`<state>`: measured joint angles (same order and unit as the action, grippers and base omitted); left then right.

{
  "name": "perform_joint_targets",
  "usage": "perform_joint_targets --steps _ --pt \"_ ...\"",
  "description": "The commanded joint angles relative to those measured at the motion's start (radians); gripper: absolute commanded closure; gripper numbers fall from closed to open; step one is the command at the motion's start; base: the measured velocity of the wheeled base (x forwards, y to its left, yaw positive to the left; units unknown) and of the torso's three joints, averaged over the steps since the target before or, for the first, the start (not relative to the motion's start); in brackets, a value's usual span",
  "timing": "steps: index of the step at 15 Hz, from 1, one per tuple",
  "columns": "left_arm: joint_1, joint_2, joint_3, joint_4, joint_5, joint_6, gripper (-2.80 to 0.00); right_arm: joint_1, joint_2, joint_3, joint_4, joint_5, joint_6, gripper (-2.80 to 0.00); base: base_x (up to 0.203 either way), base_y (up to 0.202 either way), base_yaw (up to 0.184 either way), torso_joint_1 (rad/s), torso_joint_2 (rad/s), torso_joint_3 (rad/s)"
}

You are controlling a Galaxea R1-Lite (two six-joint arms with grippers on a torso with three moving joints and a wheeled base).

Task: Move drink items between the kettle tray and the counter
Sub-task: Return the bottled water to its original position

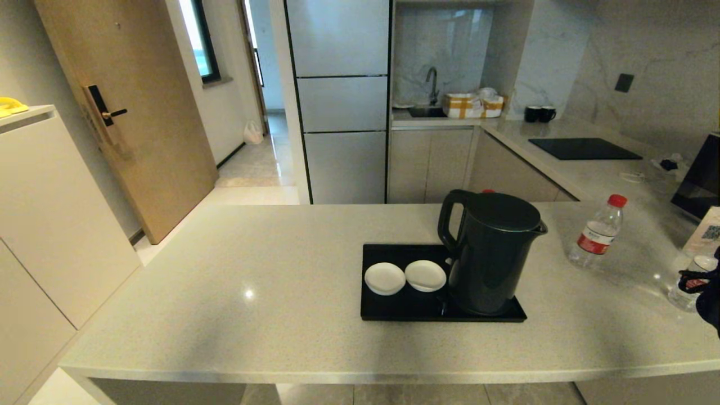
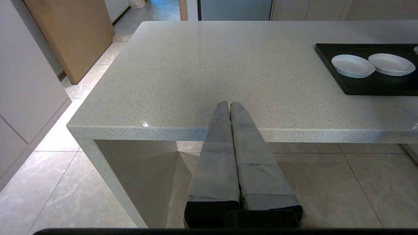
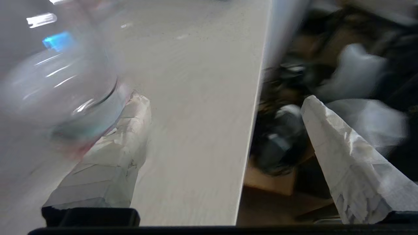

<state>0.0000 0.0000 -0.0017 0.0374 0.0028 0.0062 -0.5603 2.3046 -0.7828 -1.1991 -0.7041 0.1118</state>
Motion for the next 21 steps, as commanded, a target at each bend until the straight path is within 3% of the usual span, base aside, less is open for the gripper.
perform_joint_targets --steps 1,3,5,9,21 --pt "0.0 0.0 0.0 0.001 0.0 0.0 0.0 0.055 -0.081 0.091 -0.003 0.069 0.024 -2.8 0.0 0.0 0.0 0.0 0.0 0.0" --pt "0.0 0.0 0.0 0.001 0.0 0.0 0.0 0.068 -0.018 0.044 0.001 0.083 0.025 -2.8 0.0 0.0 0.0 0.0 0.0 0.0" --pt "0.0 0.0 0.0 0.001 0.0 0.0 0.0 0.074 0.067 -0.084 0.013 0.075 0.019 -2.8 0.0 0.0 0.0 0.0 0.0 0.0" --pt "0.002 0.0 0.0 0.001 0.0 0.0 0.0 0.045 0.184 -0.309 0.11 0.007 -0.012 -2.8 0.0 0.0 0.0 0.0 0.0 0.0" --pt "0.0 0.0 0.0 0.001 0.0 0.0 0.0 0.023 0.265 -0.506 0.268 -0.003 -0.046 -2.8 0.0 0.0 0.0 0.0 0.0 0.0"
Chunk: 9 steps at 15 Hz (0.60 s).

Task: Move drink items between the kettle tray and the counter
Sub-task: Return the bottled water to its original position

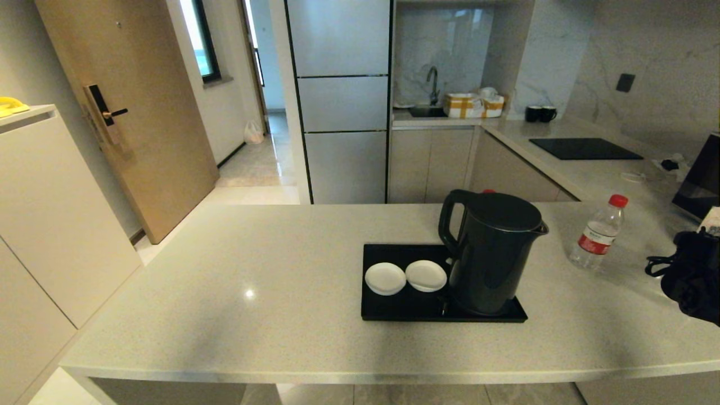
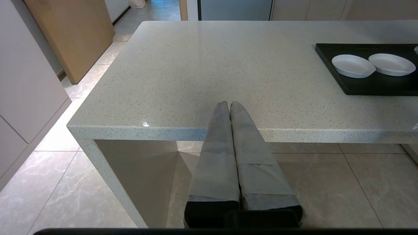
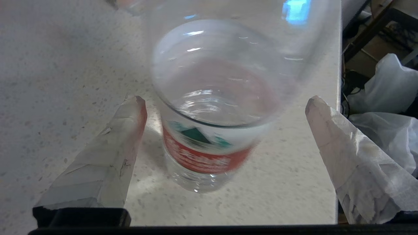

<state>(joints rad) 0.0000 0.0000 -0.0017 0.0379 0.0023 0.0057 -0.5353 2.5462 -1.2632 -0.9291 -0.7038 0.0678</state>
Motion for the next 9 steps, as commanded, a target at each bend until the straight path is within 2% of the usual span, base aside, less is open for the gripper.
perform_joint_targets --steps 1,5,7,9 --pt "0.0 0.0 0.0 0.0 0.001 0.0 0.0 -0.001 0.026 -0.031 -0.001 -0.003 -0.003 -2.8 0.0 0.0 0.0 0.0 0.0 0.0" --pt "0.0 0.0 0.0 0.0 0.001 0.0 0.0 0.0 0.044 -0.062 0.003 -0.014 -0.038 -2.8 0.0 0.0 0.0 0.0 0.0 0.0" --pt "0.001 0.0 0.0 0.0 0.001 0.0 0.0 0.0 0.076 -0.123 0.002 -0.089 -0.045 -2.8 0.0 0.0 0.0 0.0 0.0 0.0" --pt "0.0 0.0 0.0 -0.001 0.001 0.0 0.0 -0.001 0.071 -0.116 -0.001 -0.1 -0.048 -2.8 0.0 0.0 0.0 0.0 0.0 0.0"
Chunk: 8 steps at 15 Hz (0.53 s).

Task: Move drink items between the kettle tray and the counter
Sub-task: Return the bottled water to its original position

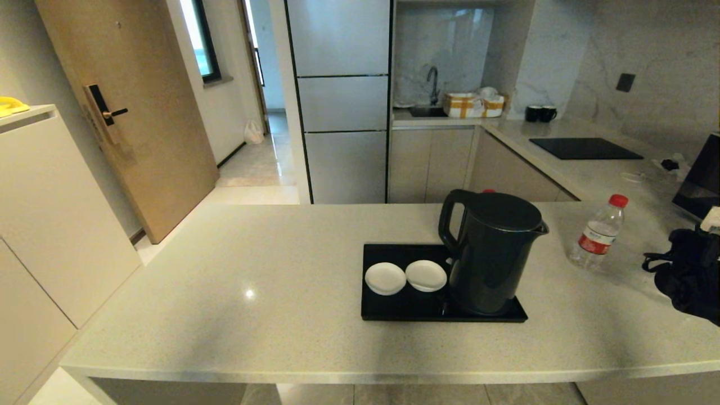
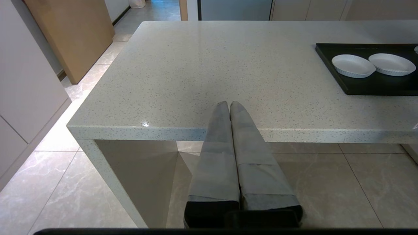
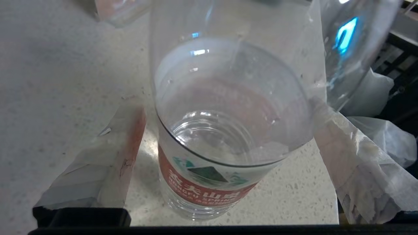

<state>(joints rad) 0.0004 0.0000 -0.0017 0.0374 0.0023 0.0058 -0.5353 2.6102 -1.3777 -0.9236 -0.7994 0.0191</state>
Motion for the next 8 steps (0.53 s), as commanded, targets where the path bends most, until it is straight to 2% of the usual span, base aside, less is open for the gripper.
perform_joint_targets --steps 1,3,4,8 --pt "0.001 0.0 0.0 -0.001 0.001 0.0 0.0 -0.001 0.006 0.002 -0.007 -0.004 0.0 -2.8 0.0 0.0 0.0 0.0 0.0 0.0" --pt "0.001 0.0 0.0 0.001 0.001 0.0 0.0 0.0 -0.01 0.046 -0.004 0.003 0.0 -2.8 0.0 0.0 0.0 0.0 0.0 0.0" --pt "0.0 0.0 0.0 0.0 0.001 0.0 0.0 0.0 -0.025 0.059 -0.014 0.013 0.005 0.0 0.0 0.0 0.0 0.0 0.0 0.0" --pt "0.0 0.0 0.0 0.001 0.001 0.0 0.0 0.0 -0.032 0.058 -0.014 0.02 0.012 0.0 0.0 0.0 0.0 0.0 0.0 0.0"
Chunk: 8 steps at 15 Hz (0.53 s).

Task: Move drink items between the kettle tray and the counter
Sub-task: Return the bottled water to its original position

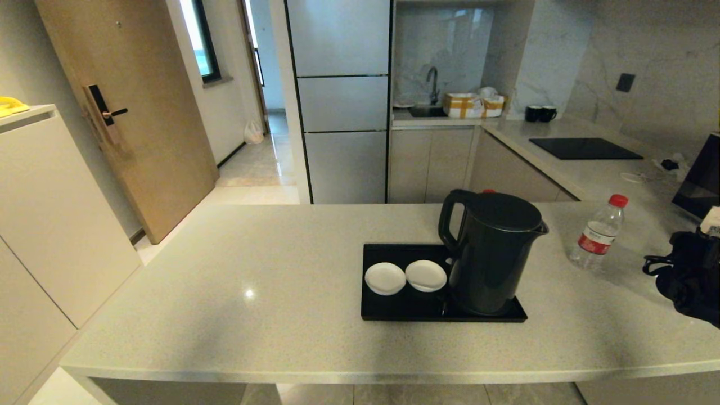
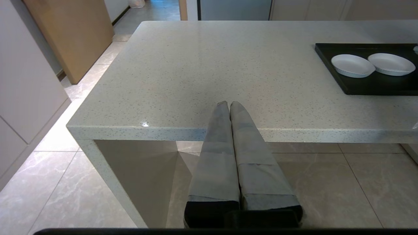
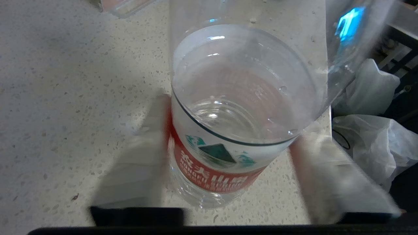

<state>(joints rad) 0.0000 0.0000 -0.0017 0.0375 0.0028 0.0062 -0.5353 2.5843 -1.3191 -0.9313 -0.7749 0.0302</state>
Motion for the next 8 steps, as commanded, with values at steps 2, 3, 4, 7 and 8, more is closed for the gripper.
perform_joint_targets --steps 2,3,4,7,8 --pt "0.001 0.0 0.0 0.001 0.0 0.0 0.0 0.0 -0.007 0.0 -0.008 -0.004 0.002 0.0 0.0 0.0 0.0 0.0 0.0 0.0" --pt "0.0 0.0 0.0 -0.001 0.0 0.0 0.0 0.0 -0.009 -0.002 -0.008 -0.006 0.002 0.0 0.0 0.0 0.0 0.0 0.0 0.0" --pt "0.0 0.0 0.0 0.001 0.0 0.0 0.0 0.0 -0.012 -0.001 -0.009 -0.007 0.004 0.0 0.0 0.0 0.0 0.0 0.0 0.0" --pt "0.002 0.0 0.0 0.001 0.0 0.0 0.0 0.005 -0.085 0.035 -0.006 0.0 0.046 0.0 0.0 0.0 0.0 0.0 0.0 0.0" --pt "0.0 0.0 0.0 0.001 0.0 0.0 0.0 0.012 -0.138 0.082 -0.004 0.023 0.06 0.0 0.0 0.0 0.0 0.0 0.0 0.0"
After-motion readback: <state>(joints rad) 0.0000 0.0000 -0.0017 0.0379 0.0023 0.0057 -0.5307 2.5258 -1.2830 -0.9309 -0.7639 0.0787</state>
